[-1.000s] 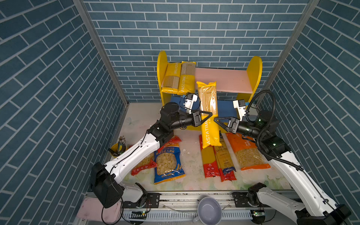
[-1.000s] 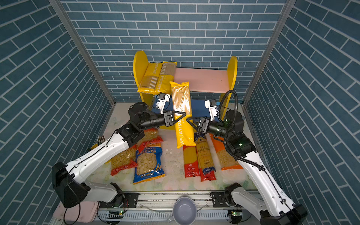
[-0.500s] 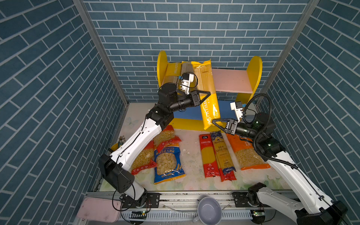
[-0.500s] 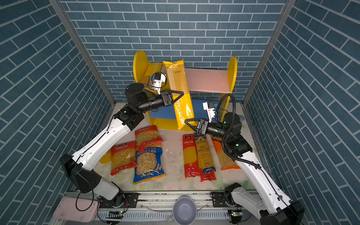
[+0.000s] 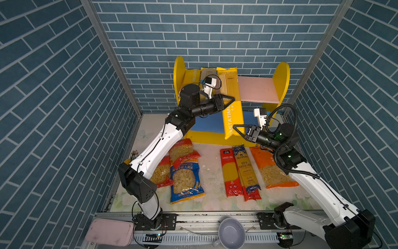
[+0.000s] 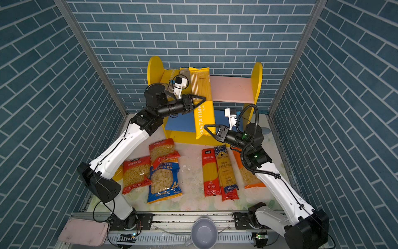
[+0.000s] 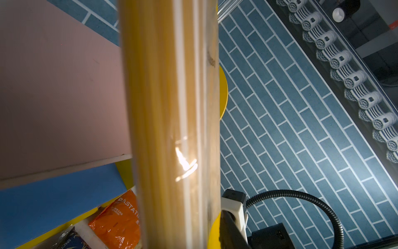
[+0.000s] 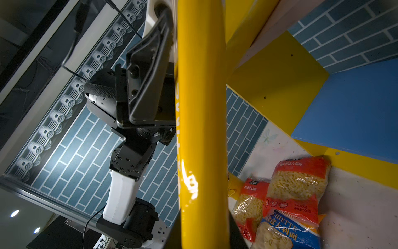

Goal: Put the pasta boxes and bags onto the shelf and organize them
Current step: 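Carry the pack onto the pink shelf with the left gripper while the right follows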

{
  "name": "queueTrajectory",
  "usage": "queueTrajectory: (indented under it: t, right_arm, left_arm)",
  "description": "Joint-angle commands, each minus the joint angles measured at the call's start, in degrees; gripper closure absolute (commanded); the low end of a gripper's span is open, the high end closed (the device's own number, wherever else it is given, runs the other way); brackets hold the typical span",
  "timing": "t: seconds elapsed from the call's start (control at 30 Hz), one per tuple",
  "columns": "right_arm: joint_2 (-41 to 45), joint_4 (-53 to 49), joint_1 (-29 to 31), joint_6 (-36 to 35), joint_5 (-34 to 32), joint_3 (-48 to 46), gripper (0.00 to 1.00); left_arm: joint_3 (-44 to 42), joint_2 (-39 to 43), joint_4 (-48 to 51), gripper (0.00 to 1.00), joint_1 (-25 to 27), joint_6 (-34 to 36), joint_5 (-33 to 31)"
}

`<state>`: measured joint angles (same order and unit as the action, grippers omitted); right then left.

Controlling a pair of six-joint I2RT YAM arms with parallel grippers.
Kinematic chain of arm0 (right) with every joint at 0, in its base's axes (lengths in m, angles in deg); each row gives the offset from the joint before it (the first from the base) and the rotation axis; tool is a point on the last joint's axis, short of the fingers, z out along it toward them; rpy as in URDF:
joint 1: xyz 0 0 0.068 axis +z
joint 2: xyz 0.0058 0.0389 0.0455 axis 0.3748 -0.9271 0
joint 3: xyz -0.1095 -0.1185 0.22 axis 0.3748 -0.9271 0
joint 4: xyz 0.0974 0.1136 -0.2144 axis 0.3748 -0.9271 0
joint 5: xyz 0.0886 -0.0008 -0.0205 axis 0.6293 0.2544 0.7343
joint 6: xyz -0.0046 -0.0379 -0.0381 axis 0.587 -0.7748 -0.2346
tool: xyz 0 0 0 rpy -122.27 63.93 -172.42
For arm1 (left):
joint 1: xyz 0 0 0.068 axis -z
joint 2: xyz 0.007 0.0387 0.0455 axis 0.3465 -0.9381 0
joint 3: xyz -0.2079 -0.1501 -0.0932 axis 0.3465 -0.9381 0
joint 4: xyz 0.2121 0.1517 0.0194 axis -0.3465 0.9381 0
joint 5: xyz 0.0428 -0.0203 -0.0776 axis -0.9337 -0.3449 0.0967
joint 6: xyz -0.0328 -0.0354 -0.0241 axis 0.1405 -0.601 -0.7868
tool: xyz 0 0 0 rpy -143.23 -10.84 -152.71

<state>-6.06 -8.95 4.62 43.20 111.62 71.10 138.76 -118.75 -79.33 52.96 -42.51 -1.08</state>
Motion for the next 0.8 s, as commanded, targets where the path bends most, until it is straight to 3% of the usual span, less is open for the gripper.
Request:
queueTrajectory:
  t: [0.0,0.33,0.6,0.77]
  right_arm:
    - [-0.24,9.81,-0.1,2.57,-4.13,-0.61,0.84]
    - [-4.93,19.09,-0.09,12.43,-8.68,2.55,0.91]
    - [-9.85,22.47,-0.14,19.89,-12.58,7.62,0.92]
    - [-12.04,19.41,-0.09,20.51,-14.83,11.23,0.93]
  left_arm:
    - [4.16,-0.24,-0.45,0.56,-1.26,-0.66,-0.38]
    - [2.12,1.95,-0.04,0.34,-3.35,-0.96,-1.68]
    - [-0.85,6.25,1.15,0.31,-5.5,0.93,-2.43]
    - [-2.62,8.59,1.46,0.31,-7.17,1.75,-2.96]
